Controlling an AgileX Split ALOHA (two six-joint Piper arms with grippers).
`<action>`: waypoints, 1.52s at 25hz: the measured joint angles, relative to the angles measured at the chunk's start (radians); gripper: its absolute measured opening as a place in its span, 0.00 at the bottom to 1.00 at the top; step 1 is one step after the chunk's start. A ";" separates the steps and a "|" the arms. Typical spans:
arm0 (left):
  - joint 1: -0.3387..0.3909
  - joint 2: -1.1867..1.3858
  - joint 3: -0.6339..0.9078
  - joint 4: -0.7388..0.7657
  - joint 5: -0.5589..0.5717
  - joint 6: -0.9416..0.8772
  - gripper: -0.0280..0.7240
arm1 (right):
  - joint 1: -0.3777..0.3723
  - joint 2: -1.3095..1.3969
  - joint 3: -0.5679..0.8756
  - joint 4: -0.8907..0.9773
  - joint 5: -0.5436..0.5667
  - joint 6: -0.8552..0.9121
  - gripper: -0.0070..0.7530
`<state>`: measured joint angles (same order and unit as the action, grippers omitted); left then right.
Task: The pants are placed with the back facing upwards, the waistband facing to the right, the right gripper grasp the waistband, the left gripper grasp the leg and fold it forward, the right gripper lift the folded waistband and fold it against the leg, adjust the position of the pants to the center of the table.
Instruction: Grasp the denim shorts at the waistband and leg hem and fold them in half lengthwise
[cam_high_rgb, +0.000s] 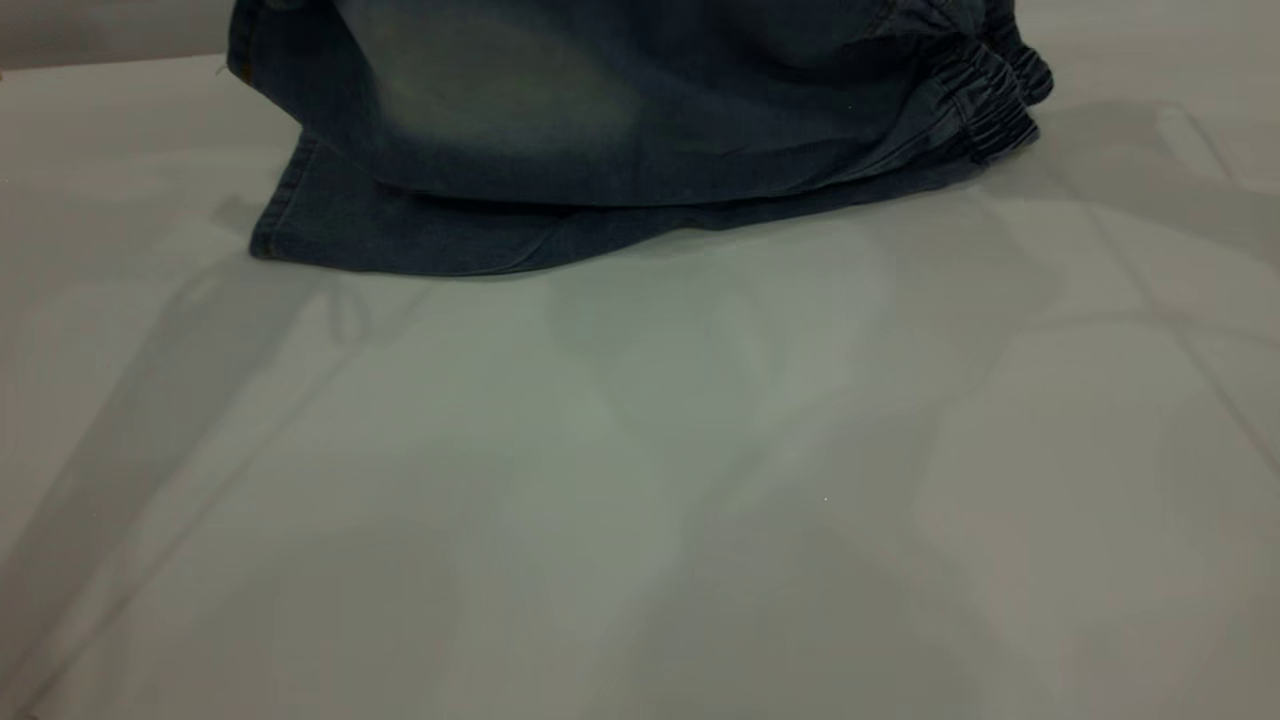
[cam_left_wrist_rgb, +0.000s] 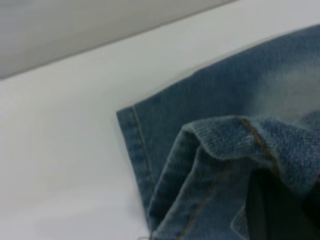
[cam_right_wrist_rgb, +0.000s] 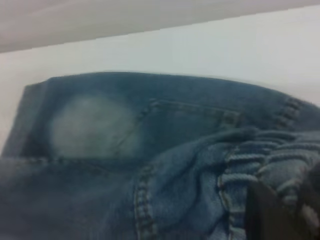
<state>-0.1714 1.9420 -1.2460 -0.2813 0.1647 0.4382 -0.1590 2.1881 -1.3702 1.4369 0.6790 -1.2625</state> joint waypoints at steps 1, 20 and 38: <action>0.001 0.007 -0.005 0.003 -0.010 0.000 0.14 | 0.000 0.013 -0.007 -0.008 -0.014 0.000 0.05; 0.050 0.159 -0.053 0.025 -0.020 -0.001 0.14 | -0.002 0.028 -0.023 -0.029 -0.146 -0.001 0.09; 0.059 0.160 -0.053 0.025 -0.062 0.001 0.20 | -0.003 0.027 -0.023 -0.027 -0.145 0.056 0.74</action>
<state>-0.1125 2.1021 -1.2995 -0.2568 0.1028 0.4397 -0.1620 2.2149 -1.3927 1.4103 0.5342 -1.2064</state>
